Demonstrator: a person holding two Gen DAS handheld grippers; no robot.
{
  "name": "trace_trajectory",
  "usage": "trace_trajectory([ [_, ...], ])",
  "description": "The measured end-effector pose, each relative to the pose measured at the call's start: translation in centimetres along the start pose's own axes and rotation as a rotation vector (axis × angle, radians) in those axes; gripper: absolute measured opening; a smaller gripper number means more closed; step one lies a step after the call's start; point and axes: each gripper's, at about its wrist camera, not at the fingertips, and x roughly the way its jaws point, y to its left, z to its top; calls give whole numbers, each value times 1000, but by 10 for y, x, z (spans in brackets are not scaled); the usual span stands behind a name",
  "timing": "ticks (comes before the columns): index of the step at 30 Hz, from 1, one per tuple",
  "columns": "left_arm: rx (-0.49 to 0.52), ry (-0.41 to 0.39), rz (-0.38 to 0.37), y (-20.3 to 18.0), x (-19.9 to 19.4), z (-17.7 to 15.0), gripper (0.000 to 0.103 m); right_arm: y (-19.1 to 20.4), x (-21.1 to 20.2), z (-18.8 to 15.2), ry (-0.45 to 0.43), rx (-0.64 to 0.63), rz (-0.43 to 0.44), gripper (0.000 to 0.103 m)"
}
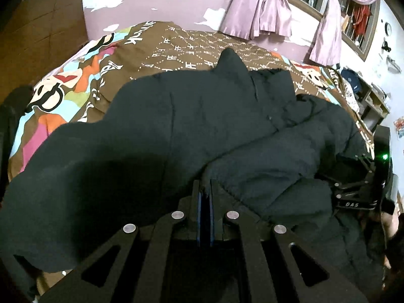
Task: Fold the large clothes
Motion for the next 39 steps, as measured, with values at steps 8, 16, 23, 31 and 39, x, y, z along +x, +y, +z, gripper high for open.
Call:
trace_trajectory([
  [8, -50, -53, -24, 9, -12, -6, 19, 5, 0, -4, -24, -20, -30, 101],
  [16, -221, -172, -23, 36, -85, -34, 63, 16, -22, 2, -92, -27, -76, 102],
  [23, -511, -215, 43, 94, -141, -99, 75, 83, -63, 43, -190, -73, 140, 102],
  [31, -981, -286, 134, 177, -166, -160, 78, 157, -47, 73, -177, -70, 280, 102],
  [39, -1297, -431, 32, 248, -159, -186, 78, 181, -17, 52, -147, -95, 243, 103],
])
